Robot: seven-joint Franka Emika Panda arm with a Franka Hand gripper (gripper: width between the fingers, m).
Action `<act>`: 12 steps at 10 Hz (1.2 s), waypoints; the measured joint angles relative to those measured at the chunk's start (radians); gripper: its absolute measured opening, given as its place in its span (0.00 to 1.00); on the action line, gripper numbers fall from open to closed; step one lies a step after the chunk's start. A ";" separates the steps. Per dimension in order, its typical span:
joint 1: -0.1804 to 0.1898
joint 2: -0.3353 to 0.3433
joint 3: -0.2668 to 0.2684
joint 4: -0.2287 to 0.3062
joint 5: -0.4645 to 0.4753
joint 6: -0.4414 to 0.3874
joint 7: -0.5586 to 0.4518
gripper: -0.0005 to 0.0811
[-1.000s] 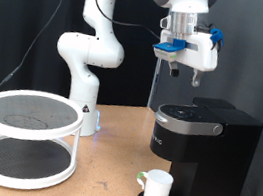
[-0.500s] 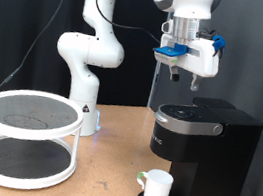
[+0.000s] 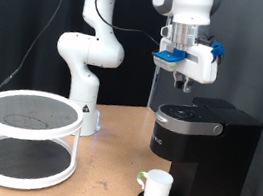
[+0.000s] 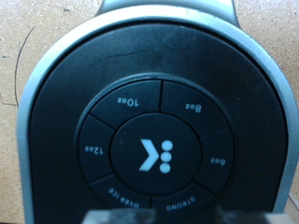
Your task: Make a cup of coffee with the keurig machine
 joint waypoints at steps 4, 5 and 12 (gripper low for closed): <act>0.000 0.051 0.000 0.000 -0.016 0.010 0.002 0.01; 0.001 0.064 0.001 0.001 -0.019 0.012 0.002 0.01; 0.006 0.124 0.026 0.001 -0.030 0.048 0.007 0.01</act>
